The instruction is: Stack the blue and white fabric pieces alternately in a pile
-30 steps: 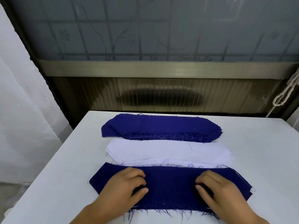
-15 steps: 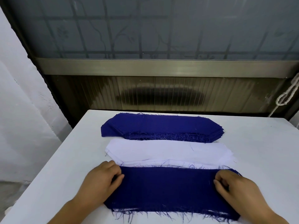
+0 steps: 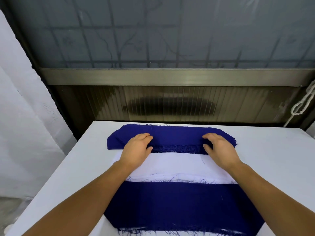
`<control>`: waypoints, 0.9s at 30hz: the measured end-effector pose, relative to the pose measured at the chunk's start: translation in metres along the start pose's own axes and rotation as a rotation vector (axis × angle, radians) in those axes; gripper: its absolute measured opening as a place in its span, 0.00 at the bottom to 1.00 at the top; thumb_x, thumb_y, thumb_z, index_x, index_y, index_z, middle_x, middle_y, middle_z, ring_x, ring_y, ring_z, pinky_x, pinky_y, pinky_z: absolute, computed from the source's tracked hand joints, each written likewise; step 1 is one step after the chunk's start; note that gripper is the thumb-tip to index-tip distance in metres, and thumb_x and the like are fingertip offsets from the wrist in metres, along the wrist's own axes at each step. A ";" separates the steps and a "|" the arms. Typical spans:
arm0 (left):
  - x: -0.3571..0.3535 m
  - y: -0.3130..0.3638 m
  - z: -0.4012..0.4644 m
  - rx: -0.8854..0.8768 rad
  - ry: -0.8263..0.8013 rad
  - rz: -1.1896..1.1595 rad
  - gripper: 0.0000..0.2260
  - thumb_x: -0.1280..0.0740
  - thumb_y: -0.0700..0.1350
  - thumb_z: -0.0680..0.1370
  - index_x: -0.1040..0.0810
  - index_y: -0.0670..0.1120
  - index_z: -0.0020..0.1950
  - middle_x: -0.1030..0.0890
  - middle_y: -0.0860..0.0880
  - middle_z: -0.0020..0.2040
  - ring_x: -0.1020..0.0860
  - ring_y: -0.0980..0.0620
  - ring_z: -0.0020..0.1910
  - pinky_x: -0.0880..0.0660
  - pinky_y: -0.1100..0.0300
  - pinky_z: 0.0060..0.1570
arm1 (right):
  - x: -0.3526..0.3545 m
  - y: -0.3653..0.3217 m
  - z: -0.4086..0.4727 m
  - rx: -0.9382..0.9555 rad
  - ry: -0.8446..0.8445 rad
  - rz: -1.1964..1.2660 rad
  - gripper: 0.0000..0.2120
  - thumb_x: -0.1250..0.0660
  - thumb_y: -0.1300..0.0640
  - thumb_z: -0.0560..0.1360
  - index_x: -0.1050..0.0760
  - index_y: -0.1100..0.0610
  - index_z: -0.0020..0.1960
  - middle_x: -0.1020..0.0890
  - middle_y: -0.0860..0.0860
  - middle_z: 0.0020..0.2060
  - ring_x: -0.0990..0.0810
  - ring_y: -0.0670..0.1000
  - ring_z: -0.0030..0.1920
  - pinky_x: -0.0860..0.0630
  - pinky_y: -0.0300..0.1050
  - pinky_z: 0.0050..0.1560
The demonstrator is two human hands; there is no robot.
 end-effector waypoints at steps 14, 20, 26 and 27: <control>0.006 -0.009 0.029 0.049 -0.050 0.035 0.10 0.40 0.47 0.82 0.20 0.51 0.58 0.18 0.54 0.51 0.21 0.52 0.47 0.24 0.59 0.45 | 0.004 0.006 0.018 -0.065 0.013 -0.018 0.06 0.35 0.54 0.79 0.19 0.51 0.52 0.16 0.46 0.46 0.20 0.48 0.44 0.24 0.42 0.43; 0.011 -0.011 0.038 0.143 -0.080 -0.046 0.02 0.32 0.48 0.78 0.23 0.55 0.46 0.19 0.56 0.43 0.23 0.57 0.39 0.26 0.62 0.39 | 0.005 0.008 0.026 -0.211 -0.024 0.337 0.06 0.28 0.58 0.75 0.20 0.50 0.40 0.17 0.44 0.40 0.21 0.45 0.42 0.30 0.36 0.38; 0.013 -0.012 0.046 0.203 -0.096 -0.130 0.07 0.34 0.49 0.79 0.27 0.54 0.42 0.22 0.55 0.38 0.24 0.56 0.37 0.26 0.59 0.36 | 0.006 0.009 0.030 -0.259 -0.080 0.520 0.08 0.33 0.57 0.78 0.19 0.53 0.41 0.17 0.45 0.40 0.21 0.45 0.44 0.28 0.37 0.44; 0.013 -0.012 0.047 0.202 -0.101 -0.130 0.07 0.35 0.49 0.80 0.27 0.53 0.42 0.23 0.55 0.37 0.24 0.55 0.37 0.26 0.59 0.36 | 0.007 0.009 0.030 -0.263 -0.082 0.522 0.10 0.34 0.56 0.79 0.20 0.52 0.40 0.17 0.45 0.40 0.22 0.45 0.43 0.29 0.36 0.41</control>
Point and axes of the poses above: each hand's wrist, its own z-axis towards the middle knuckle, its own x-axis out of the back of the hand, y = z × x, the point moved 1 cm from there along z, towards the middle knuckle
